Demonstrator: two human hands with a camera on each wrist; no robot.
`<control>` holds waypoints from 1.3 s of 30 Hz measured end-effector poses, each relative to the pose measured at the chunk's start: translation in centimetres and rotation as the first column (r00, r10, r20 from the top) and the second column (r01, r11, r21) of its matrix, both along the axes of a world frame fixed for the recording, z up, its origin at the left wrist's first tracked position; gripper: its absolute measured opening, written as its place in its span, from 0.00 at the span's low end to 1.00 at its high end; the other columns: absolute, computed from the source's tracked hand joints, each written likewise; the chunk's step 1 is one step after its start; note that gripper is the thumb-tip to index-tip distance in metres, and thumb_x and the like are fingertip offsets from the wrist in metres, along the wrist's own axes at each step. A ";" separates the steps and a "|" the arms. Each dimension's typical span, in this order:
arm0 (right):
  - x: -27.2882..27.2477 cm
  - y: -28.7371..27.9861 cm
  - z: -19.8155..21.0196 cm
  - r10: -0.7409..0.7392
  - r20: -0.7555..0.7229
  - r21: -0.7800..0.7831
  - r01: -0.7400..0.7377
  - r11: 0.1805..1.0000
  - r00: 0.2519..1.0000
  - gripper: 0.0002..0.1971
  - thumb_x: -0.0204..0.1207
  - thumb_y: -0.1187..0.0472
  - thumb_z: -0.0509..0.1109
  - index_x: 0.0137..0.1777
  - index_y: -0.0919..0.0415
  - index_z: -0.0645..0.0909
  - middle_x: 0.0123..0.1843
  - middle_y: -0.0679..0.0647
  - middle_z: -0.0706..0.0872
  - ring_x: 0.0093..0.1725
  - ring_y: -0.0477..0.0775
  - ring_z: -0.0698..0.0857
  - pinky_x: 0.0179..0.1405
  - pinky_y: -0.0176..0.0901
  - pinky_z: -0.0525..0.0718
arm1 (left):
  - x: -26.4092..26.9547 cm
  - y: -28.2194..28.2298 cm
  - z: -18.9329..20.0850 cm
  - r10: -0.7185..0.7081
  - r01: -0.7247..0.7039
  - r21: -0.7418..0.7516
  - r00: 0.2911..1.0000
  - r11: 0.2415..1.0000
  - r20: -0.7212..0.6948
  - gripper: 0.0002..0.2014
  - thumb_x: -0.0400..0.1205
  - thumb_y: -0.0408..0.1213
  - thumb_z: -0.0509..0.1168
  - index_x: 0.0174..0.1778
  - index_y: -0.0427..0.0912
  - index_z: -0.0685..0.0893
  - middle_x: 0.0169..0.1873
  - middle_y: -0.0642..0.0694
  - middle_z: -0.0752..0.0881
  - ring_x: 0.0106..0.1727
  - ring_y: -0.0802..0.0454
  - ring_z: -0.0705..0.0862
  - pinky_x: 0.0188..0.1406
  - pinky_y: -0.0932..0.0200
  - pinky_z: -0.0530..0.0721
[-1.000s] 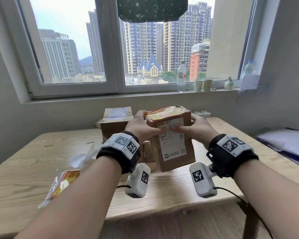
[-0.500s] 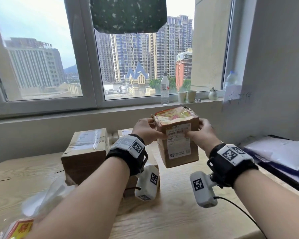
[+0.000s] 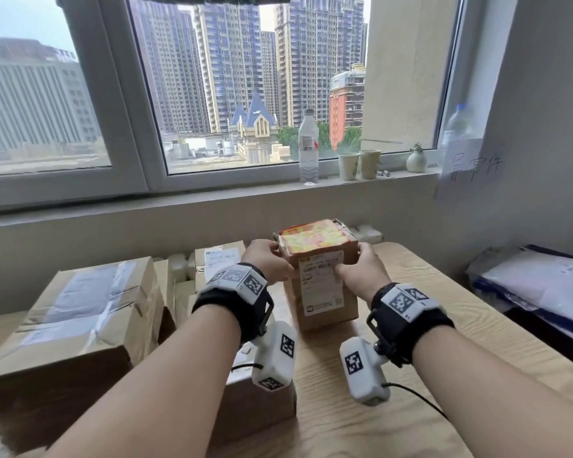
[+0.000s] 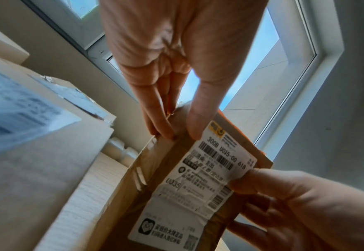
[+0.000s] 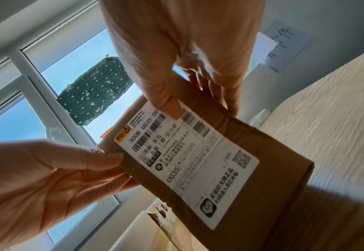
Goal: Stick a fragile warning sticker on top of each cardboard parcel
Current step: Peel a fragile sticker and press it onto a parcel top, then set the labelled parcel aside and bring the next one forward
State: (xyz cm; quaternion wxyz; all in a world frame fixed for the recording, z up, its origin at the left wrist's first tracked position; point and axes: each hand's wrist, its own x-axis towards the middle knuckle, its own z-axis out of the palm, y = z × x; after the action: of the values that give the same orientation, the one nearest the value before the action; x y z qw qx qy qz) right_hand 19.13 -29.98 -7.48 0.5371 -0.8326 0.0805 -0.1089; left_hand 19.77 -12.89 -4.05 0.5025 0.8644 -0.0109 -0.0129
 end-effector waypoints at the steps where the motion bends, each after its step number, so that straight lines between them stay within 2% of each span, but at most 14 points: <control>1: 0.3 -0.1 -0.3 0.000 -0.011 -0.004 0.000 1.000 1.000 0.27 0.74 0.66 0.71 0.73 0.62 0.70 0.63 0.58 0.84 0.56 0.54 0.81 0.58 0.46 0.81 | 0.2 -0.1 -0.4 -0.003 0.003 0.003 1.000 1.000 -0.011 0.18 0.66 0.21 0.74 0.52 0.34 0.88 0.49 0.40 0.91 0.52 0.46 0.90 0.55 0.49 0.88; 10: -0.1 -0.1 -1.3 -0.021 -0.039 -0.032 0.020 0.999 0.999 0.23 0.75 0.65 0.70 0.70 0.61 0.73 0.63 0.57 0.85 0.62 0.57 0.83 0.64 0.53 0.82 | -0.4 0.1 -0.7 -0.010 0.008 -0.018 0.998 1.000 -0.061 0.14 0.69 0.19 0.73 0.45 0.39 0.86 0.48 0.40 0.86 0.51 0.45 0.87 0.58 0.44 0.86; 13: -1.3 0.1 -0.4 -0.042 -0.022 -0.035 0.042 0.999 0.999 0.26 0.74 0.62 0.70 0.73 0.61 0.71 0.63 0.56 0.84 0.61 0.56 0.82 0.64 0.53 0.82 | -1.8 0.9 0.1 0.041 -0.044 -0.036 0.996 0.998 -0.083 0.21 0.71 0.21 0.74 0.59 0.33 0.82 0.55 0.39 0.82 0.57 0.44 0.84 0.61 0.46 0.85; 16: -3.4 0.5 0.8 -0.104 0.056 -0.038 0.106 0.994 0.993 0.30 0.75 0.62 0.70 0.77 0.61 0.68 0.67 0.55 0.82 0.65 0.57 0.81 0.64 0.47 0.79 | -3.8 2.2 1.1 0.098 -0.098 0.001 0.994 0.995 -0.046 0.12 0.74 0.27 0.74 0.52 0.35 0.85 0.48 0.42 0.83 0.52 0.48 0.82 0.62 0.49 0.83; 18: -5.3 1.1 1.7 -0.205 0.184 -0.019 0.212 0.977 0.961 0.24 0.76 0.64 0.69 0.72 0.61 0.74 0.59 0.53 0.84 0.61 0.56 0.84 0.56 0.42 0.79 | -5.2 3.2 1.3 0.139 -0.138 0.056 0.990 0.989 -0.014 0.11 0.75 0.31 0.73 0.52 0.37 0.86 0.44 0.45 0.83 0.49 0.48 0.81 0.55 0.56 0.82; 20: -7.0 1.8 2.3 -0.250 0.287 -0.018 0.266 0.964 0.925 0.13 0.76 0.65 0.69 0.60 0.60 0.81 0.46 0.49 0.84 0.52 0.56 0.86 0.50 0.41 0.80 | -6.6 4.3 1.4 0.175 -0.173 0.093 0.985 0.980 -0.006 0.08 0.75 0.32 0.73 0.49 0.37 0.87 0.42 0.44 0.82 0.47 0.48 0.80 0.50 0.58 0.79; 22: -8.2 3.0 2.2 -0.137 0.233 -0.099 0.164 0.982 0.963 0.06 0.76 0.64 0.68 0.50 0.59 0.85 0.42 0.49 0.85 0.47 0.54 0.86 0.49 0.44 0.84 | -7.8 5.3 1.5 0.204 -0.201 0.128 0.979 0.971 -0.009 0.13 0.75 0.32 0.72 0.55 0.34 0.87 0.46 0.44 0.84 0.47 0.47 0.80 0.46 0.59 0.78; 24: -8.8 4.4 1.4 0.042 0.050 -0.148 -0.034 0.988 0.998 0.05 0.76 0.61 0.68 0.42 0.55 0.85 0.44 0.51 0.88 0.46 0.52 0.87 0.51 0.52 0.89 | -8.8 6.2 1.6 0.226 -0.215 0.181 0.973 0.960 -0.040 0.17 0.76 0.34 0.72 0.60 0.33 0.85 0.52 0.44 0.86 0.48 0.48 0.80 0.38 0.63 0.77; 26: -9.2 5.8 0.2 0.145 -0.081 -0.165 -0.157 0.974 0.986 0.05 0.76 0.59 0.70 0.39 0.52 0.84 0.46 0.51 0.90 0.48 0.53 0.89 0.54 0.55 0.89 | -9.7 6.6 1.4 0.233 -0.214 0.213 0.970 0.953 -0.069 0.19 0.77 0.36 0.71 0.63 0.31 0.83 0.53 0.42 0.84 0.50 0.47 0.80 0.36 0.62 0.77; 28: -9.3 6.8 -0.9 0.186 -0.120 -0.214 -0.208 0.954 0.975 0.05 0.76 0.56 0.71 0.45 0.55 0.87 0.48 0.52 0.90 0.52 0.54 0.88 0.59 0.55 0.87 | -10.5 6.6 1.0 0.240 -0.211 0.246 0.966 0.946 -0.092 0.21 0.79 0.36 0.70 0.66 0.30 0.79 0.57 0.39 0.83 0.57 0.44 0.82 0.43 0.60 0.77; 31: -9.6 7.9 -2.0 0.231 -0.186 -0.268 -0.276 0.923 0.955 0.17 0.79 0.51 0.70 0.60 0.63 0.86 0.48 0.54 0.87 0.47 0.53 0.83 0.59 0.49 0.84 | -11.2 6.5 -0.2 0.241 -0.197 0.297 0.963 0.934 -0.121 0.22 0.79 0.37 0.70 0.66 0.31 0.78 0.64 0.38 0.82 0.63 0.43 0.81 0.51 0.57 0.77; 34: -9.7 8.4 -2.7 0.232 -0.227 -0.256 -0.287 0.923 0.946 0.26 0.80 0.47 0.67 0.72 0.65 0.78 0.64 0.58 0.85 0.57 0.55 0.83 0.63 0.51 0.81 | -11.2 6.7 -1.2 0.241 -0.194 0.322 0.964 0.927 -0.115 0.19 0.77 0.38 0.70 0.63 0.33 0.82 0.62 0.39 0.84 0.60 0.44 0.83 0.54 0.56 0.80; 37: -9.8 8.9 -3.3 0.246 -0.270 -0.238 -0.312 0.920 0.931 0.26 0.81 0.47 0.66 0.71 0.65 0.79 0.65 0.59 0.85 0.60 0.57 0.84 0.65 0.54 0.82 | -11.2 7.0 -1.6 0.237 -0.190 0.314 0.964 0.930 -0.120 0.19 0.78 0.37 0.70 0.63 0.33 0.82 0.61 0.40 0.85 0.51 0.46 0.81 0.47 0.58 0.78; 39: -10.1 9.1 -3.5 0.273 -0.285 -0.223 -0.340 0.913 0.919 0.22 0.83 0.48 0.65 0.64 0.66 0.82 0.58 0.59 0.87 0.53 0.57 0.85 0.56 0.51 0.84 | -11.3 7.3 -1.8 0.248 -0.195 0.310 0.959 0.931 -0.140 0.20 0.78 0.36 0.69 0.65 0.32 0.80 0.62 0.39 0.84 0.49 0.47 0.79 0.46 0.59 0.75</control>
State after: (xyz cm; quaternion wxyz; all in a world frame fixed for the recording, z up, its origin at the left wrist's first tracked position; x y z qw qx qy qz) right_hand 9.06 -20.91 -10.97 0.4156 -0.9067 -0.0013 0.0721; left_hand 8.50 -5.55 -5.81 0.3662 0.9203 0.1336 -0.0339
